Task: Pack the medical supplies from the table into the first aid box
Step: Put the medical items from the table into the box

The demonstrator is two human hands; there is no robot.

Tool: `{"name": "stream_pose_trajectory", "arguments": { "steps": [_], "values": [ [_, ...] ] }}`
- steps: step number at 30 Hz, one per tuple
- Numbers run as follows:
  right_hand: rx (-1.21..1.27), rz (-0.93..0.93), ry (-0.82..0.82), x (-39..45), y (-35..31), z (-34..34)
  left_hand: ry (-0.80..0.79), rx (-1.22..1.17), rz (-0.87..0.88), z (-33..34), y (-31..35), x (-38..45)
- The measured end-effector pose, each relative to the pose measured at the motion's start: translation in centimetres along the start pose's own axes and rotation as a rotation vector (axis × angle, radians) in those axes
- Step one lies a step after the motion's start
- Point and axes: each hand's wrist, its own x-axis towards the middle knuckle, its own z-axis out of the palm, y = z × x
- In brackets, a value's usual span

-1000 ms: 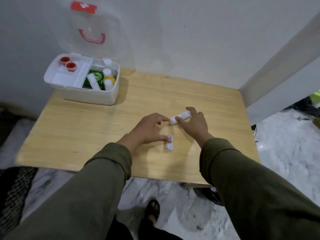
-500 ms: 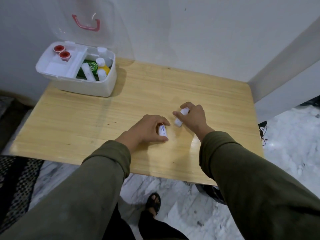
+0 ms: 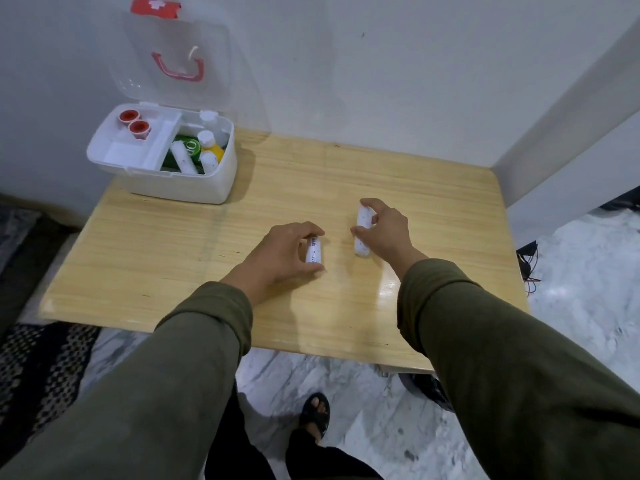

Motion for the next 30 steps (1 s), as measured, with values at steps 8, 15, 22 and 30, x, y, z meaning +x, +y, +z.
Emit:
{"name": "stream_pose_trajectory", "arguments": {
  "steps": [8,15,22,30],
  "values": [
    [0.049,-0.111,0.036,-0.8,-8.4,-1.0,0.183,0.031,-0.002,-9.9,-0.6,-1.8],
    [0.161,-0.219,0.092,-1.2,-19.1,1.3,0.292,0.092,-0.051,-20.0,-4.9,-4.1],
    [0.189,-0.206,0.087,0.1,-27.4,8.0,0.235,0.126,-0.079,-27.9,-12.3,-4.1],
    [0.188,-0.112,0.076,2.8,-30.8,15.7,0.087,0.096,-0.058,-29.2,-18.2,-1.8]
  ]
}}
